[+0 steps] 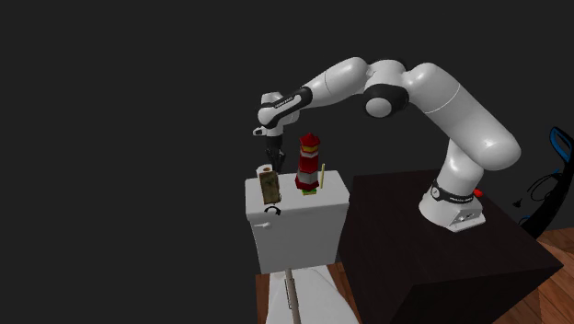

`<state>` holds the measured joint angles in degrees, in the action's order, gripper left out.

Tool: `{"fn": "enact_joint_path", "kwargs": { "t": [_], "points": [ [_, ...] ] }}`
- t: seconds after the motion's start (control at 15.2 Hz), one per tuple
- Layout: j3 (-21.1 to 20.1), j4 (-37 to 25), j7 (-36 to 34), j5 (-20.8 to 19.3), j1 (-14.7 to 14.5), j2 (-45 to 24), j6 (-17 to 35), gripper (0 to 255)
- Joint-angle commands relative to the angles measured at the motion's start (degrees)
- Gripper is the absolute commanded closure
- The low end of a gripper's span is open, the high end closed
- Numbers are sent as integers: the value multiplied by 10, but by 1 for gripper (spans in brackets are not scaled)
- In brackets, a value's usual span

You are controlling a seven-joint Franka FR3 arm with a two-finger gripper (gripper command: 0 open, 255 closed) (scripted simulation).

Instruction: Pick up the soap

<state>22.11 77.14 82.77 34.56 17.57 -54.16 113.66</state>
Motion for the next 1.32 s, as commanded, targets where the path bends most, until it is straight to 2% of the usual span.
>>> {"fn": "enact_joint_path", "kwargs": {
  "t": [0.0,1.25],
  "points": [
    [0,0,0,0,0,0,0,255],
    [20,7,-22,-24,-12,72,-61,255]
  ]
}}
